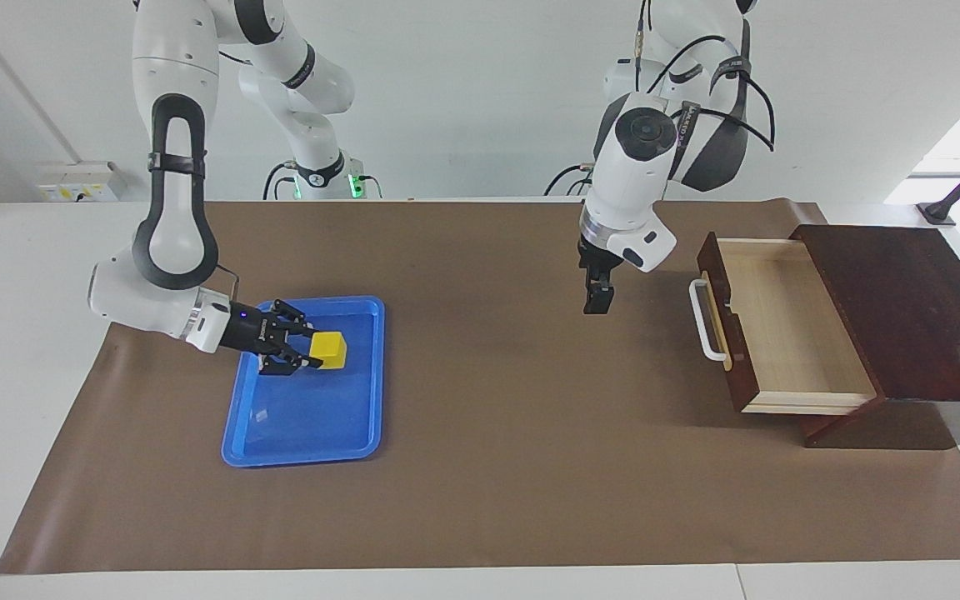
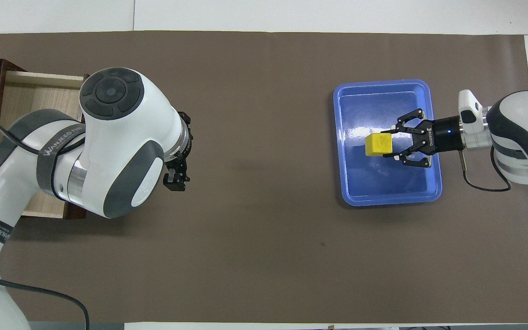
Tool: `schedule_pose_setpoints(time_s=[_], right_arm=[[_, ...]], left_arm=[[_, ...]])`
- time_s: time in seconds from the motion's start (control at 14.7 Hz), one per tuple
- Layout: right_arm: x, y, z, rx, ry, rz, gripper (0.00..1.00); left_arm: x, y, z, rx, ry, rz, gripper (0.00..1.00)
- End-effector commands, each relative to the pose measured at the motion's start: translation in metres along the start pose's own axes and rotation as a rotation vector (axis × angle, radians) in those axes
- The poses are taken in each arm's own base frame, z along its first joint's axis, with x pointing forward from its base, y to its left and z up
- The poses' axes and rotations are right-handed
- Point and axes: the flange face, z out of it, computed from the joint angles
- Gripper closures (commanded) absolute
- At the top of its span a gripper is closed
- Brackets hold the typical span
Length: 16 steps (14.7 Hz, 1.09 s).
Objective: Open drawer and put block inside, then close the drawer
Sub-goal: 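Lift the yellow cube out of the tray with the right gripper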
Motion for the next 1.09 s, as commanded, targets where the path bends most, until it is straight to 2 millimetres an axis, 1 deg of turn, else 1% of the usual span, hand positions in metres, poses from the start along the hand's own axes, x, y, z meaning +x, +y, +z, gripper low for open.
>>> schedule_pose_setpoints(time_s=[0.0,0.07,0.14,0.2,0.27,0.48,0.54,0.61,0.68,0.75,0.81,0.88,0.95,1.02], right_arm=[[0.061,0.008,-0.006,0.027,-0.025,0.051,1.00],[0.083,0.011,-0.006,0.023,-0.030,0.076,1.00],[0.116,0.016,0.005,0.028,-0.039,0.103,1.00],[0.138,0.019,0.016,0.033,-0.044,0.132,1.00],[0.167,0.025,0.030,0.024,-0.053,0.153,1.00],[0.222,0.028,0.067,-0.019,-0.069,0.214,1.00],[0.235,0.028,0.078,-0.038,-0.074,0.227,1.00],[0.246,0.026,0.089,-0.052,-0.076,0.235,1.00],[0.256,0.024,0.100,-0.062,-0.079,0.235,1.00],[0.267,0.022,0.112,-0.073,-0.081,0.228,1.00],[0.275,0.019,0.124,-0.079,-0.086,0.208,1.00],[0.283,0.017,0.130,-0.089,-0.098,0.156,1.00],[0.292,0.013,0.141,-0.090,-0.099,0.091,1.00],[0.297,0.010,0.150,-0.097,-0.104,0.067,1.00]], left_arm=[[0.006,0.001,-0.004,-0.023,0.005,-0.005,0.00],[0.007,0.002,-0.003,-0.022,0.005,0.001,0.00],[0.007,0.002,-0.003,-0.022,0.005,0.002,0.00],[0.007,0.002,-0.004,-0.026,0.003,0.002,0.00],[0.007,0.004,-0.005,-0.046,-0.004,-0.002,0.00],[0.005,0.012,-0.009,-0.107,-0.028,-0.012,0.00],[0.003,0.017,-0.010,-0.133,-0.038,-0.012,0.00],[0.002,0.019,-0.015,-0.143,-0.046,-0.016,0.00],[0.001,0.019,-0.021,-0.139,-0.042,-0.027,0.00],[-0.004,0.020,-0.020,-0.101,-0.029,-0.035,0.00],[-0.009,0.032,-0.038,-0.102,-0.034,-0.058,0.00],[-0.013,0.047,-0.038,-0.069,-0.022,-0.059,0.00],[-0.016,0.059,-0.045,-0.058,-0.021,-0.060,0.00],[-0.018,0.069,-0.046,-0.063,-0.026,-0.063,0.00]])
